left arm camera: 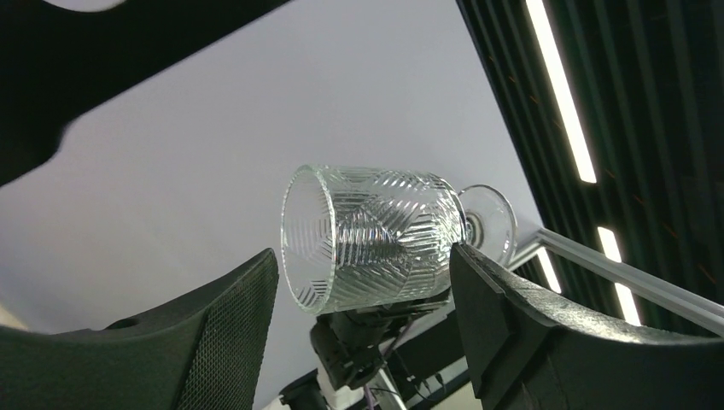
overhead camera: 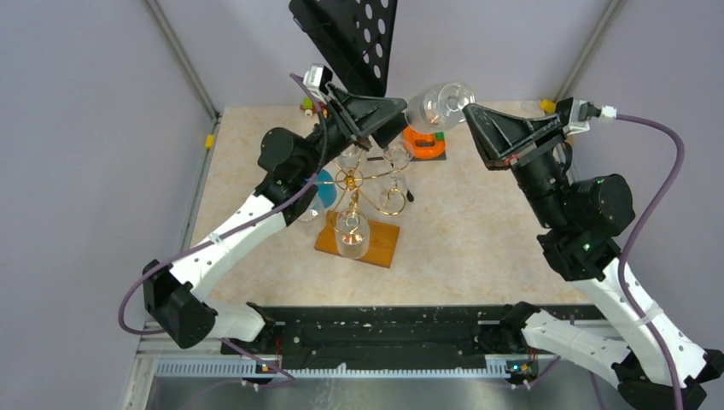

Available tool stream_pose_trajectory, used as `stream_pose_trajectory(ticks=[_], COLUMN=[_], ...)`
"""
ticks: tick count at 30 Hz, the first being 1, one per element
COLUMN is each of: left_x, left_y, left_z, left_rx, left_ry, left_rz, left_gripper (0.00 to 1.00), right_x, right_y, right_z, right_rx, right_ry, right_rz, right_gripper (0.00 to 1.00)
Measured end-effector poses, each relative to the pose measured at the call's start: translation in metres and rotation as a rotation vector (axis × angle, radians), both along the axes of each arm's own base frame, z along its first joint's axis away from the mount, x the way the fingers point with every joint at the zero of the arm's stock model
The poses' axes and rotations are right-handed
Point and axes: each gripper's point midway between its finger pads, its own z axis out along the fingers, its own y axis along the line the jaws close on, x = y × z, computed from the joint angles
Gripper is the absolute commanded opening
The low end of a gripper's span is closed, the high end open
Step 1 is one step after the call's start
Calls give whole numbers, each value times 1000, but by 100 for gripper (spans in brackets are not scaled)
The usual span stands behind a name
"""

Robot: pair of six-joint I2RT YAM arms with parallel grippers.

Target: Take the wine glass off the wine glass rack

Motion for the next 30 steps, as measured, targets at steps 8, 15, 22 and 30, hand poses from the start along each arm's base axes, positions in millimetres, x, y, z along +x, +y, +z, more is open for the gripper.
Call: stream_pose_trajectory(ticks=[8,15,22,30], left_x=[-19,-31,-45,-60], left_y=[5,13,24,32], left_z=[4,9,18,28], left_rx=[-68,-113,-174,-210], left_ry=[-1,-14,-59,-134], left_rz=[-81,-116,-145,-175], left_gripper=[59,44,38,13], right_x=[1,-3,-5,-5], right_y=[7,9,9,7], right_z=[-6,-6,-11,-15], right_rx=[61,153,221,257], right_ry=[15,21,41,69], right_rz=[65,149,213,240], right_gripper=[0,0,0,0])
